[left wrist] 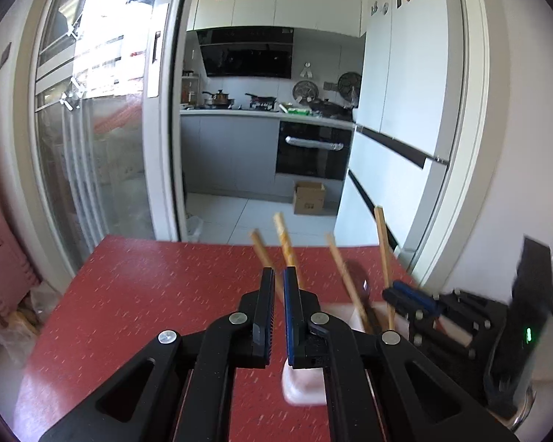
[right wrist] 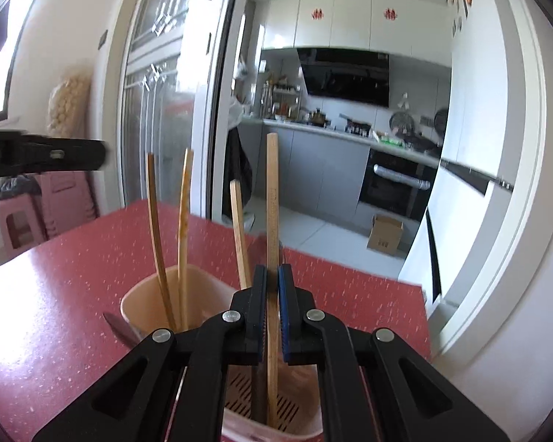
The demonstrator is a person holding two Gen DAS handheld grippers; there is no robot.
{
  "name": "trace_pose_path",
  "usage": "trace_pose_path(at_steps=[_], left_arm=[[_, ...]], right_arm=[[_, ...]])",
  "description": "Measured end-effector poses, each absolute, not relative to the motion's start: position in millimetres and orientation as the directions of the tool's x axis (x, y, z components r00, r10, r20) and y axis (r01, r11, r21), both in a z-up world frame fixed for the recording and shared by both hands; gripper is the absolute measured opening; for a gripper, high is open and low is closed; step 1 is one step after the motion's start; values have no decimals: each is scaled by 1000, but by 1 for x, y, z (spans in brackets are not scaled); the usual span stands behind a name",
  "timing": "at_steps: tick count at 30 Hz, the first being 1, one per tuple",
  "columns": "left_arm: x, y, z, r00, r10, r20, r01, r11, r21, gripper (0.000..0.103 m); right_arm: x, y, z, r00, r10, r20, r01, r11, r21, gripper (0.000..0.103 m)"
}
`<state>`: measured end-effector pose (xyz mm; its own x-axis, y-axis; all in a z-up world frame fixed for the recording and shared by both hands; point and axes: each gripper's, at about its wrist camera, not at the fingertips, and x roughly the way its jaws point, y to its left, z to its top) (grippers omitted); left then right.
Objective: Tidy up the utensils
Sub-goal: 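Lower the chopsticks into the holder and open both grippers, then move both tools back over the spoons and blue-patterned chopstick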
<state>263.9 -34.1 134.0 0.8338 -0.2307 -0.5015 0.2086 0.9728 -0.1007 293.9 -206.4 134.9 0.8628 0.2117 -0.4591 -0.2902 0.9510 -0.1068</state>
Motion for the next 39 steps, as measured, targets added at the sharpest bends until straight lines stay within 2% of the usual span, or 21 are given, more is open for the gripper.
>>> trace_pose_path(at_steps=[5,7,9,13,23,31,39], left_arm=[[243,-21,111,793,-203,-574,170,979,-111,36],[234,-15,98,767,-191,-613,154,982,-113,36],[226,-11,85,745,-177,-643,140,984,-109,36],[203,-3,60,701,-151,-697,109,989,-105,36],[142,7,12,600,-102,-794,63,995,-80,36],[103,11,-15,535,-111,-838,44,994,-103,36],[81,10,-31,504,-113,-856,36,993,-110,36]], right_arm=[[297,-212,133,827,227,-514,-290,956,-44,9],[296,-216,133,818,230,-527,-284,959,-22,16],[294,-218,134,812,232,-536,-279,960,-6,33],[284,-224,142,811,227,-539,-258,966,18,34],[221,-242,145,744,265,-614,-193,964,183,56],[158,-237,100,609,275,-744,-125,960,252,58],[112,-228,62,515,279,-811,-76,957,281,58]])
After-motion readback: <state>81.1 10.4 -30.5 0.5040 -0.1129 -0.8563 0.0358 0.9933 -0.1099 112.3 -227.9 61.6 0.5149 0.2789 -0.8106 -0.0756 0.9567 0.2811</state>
